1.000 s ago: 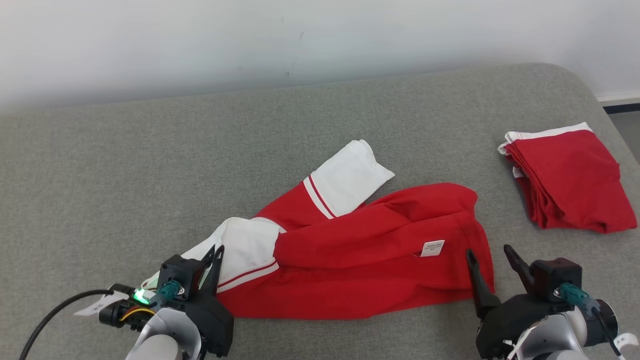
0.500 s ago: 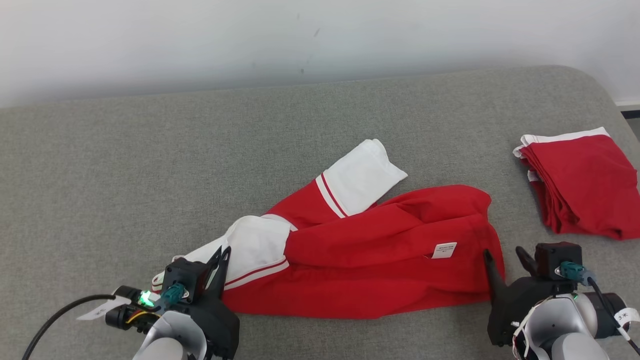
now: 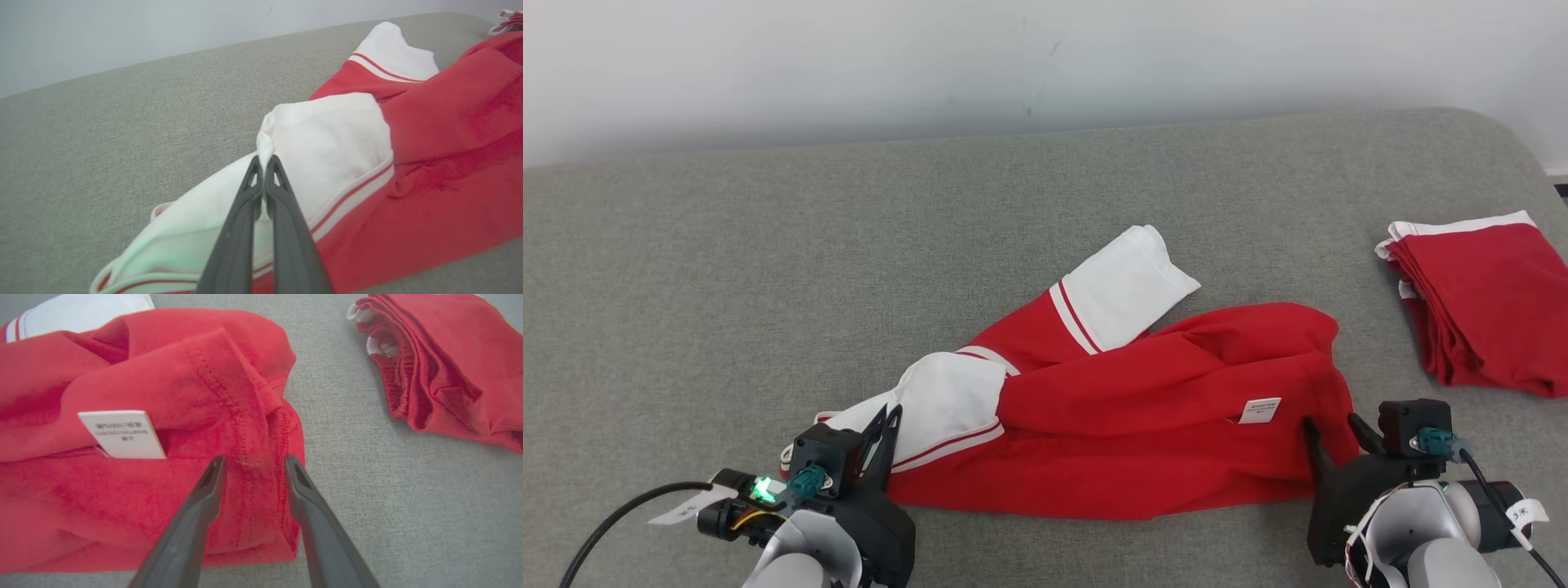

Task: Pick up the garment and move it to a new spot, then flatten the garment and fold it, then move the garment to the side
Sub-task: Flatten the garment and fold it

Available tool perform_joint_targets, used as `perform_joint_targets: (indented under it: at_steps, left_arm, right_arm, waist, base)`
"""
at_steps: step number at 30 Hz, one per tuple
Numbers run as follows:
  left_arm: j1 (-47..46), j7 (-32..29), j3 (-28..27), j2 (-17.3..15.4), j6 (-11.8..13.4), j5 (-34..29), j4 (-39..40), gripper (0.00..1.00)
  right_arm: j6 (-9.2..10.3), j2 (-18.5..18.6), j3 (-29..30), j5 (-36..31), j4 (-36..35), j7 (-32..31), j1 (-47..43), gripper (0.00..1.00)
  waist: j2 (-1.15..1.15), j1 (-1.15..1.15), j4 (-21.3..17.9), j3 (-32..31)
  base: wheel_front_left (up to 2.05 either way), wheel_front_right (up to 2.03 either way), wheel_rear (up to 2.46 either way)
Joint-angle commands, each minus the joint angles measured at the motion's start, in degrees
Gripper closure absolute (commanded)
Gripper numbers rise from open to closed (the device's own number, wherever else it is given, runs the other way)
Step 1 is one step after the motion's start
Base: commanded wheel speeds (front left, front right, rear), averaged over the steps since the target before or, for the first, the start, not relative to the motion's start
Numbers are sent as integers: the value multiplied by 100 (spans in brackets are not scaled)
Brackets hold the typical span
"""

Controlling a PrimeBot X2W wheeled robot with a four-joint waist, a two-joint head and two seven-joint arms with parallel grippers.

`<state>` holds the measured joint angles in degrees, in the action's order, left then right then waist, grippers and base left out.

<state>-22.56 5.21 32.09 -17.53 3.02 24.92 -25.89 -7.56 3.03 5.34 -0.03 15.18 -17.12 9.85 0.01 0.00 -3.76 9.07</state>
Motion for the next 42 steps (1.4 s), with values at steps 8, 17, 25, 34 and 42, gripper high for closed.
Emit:
perform_joint_targets:
  at_steps: [8,17,25,34,42]
  left_arm:
    - [-42,21,36,3,12,90,-8,100]
    - [9,273,-195,-54,128,249,319,100]
    - [278,572,-761,-264,330,638,1461,100]
    - [-194,64,-1702,-808,263,1526,3022,100]
    - [-2237,-940,-1900,-1412,-176,1709,3017,100]
  right_arm:
    - [13,54,-38,-27,194,74,188,77]
    - [13,29,13,160,-234,108,-66,100]
    - [13,-6,51,937,-1489,-235,-516,100]
    - [13,22,-569,2848,-2431,-1007,449,100]
    - [13,524,-1230,3001,-1739,-1197,2795,100]
  waist:
    - [-1,0,80,0]
    - [-1,0,120,-7]
    - [-1,0,81,17]
    - [-1,0,-76,580]
    - [-1,0,-280,1799]
  base:
    - [0,0,0]
    - [0,0,0]
    - [0,0,0]
    - [0,0,0]
    - [0,0,0]
